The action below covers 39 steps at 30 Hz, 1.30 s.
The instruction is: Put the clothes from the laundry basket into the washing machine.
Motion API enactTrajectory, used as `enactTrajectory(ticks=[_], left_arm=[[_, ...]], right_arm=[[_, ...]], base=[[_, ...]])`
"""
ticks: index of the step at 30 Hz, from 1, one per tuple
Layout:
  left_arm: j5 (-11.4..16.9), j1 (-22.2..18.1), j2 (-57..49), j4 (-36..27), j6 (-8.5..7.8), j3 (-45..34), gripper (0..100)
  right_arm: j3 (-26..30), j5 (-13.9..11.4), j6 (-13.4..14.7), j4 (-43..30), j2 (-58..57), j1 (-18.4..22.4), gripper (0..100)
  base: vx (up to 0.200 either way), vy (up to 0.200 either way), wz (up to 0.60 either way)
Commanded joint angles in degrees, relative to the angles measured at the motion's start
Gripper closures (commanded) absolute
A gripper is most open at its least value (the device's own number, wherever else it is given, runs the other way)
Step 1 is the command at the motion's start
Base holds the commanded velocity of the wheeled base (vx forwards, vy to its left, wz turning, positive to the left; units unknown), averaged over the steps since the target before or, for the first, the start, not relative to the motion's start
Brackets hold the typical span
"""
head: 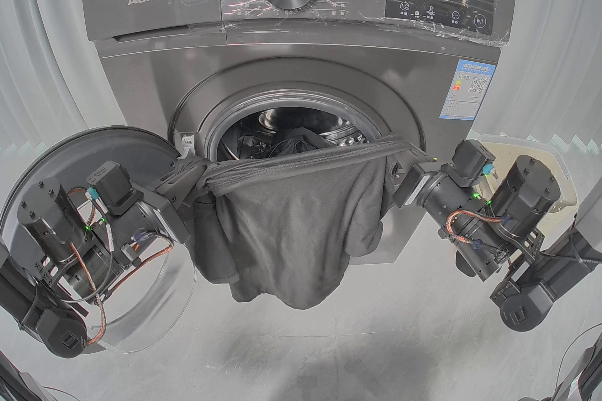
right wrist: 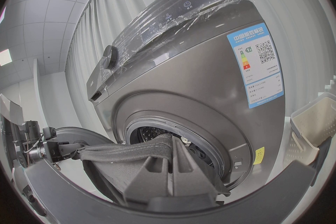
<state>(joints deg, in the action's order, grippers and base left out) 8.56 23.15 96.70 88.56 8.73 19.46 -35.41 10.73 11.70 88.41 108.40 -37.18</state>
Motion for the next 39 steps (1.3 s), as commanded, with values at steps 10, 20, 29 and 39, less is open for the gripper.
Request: enactTrajectory(ticks=[10, 20, 29, 39], left_arm=[[-1.2, 0.4, -0.2, 0.0, 0.41, 1.9, 100], [-3.2, 1.9, 0.1, 0.0, 0.68, 3.5, 100], [-4.1, 2.0, 0.3, 0.0, 0.76, 4.1, 100], [-4.2, 2.0, 0.4, 0.0, 0.68, 4.0, 100]], right_arm=[[2.6, 0.0, -0.4, -0.1, -4.4, -0.6, 100], [4.8, -0.4, -0.5, -0.1, -5.7, -0.3, 100], [6.1, -0.4, -0.5, -0.1, -6.1, -0.5, 100], [6.2, -0.4, -0.5, -0.1, -6.1, -0.6, 100]], base=[[0.000, 0.000, 0.00], [0.000, 0.000, 0.00], [0.000, 0.000, 0.00], [0.000, 0.000, 0.00]])
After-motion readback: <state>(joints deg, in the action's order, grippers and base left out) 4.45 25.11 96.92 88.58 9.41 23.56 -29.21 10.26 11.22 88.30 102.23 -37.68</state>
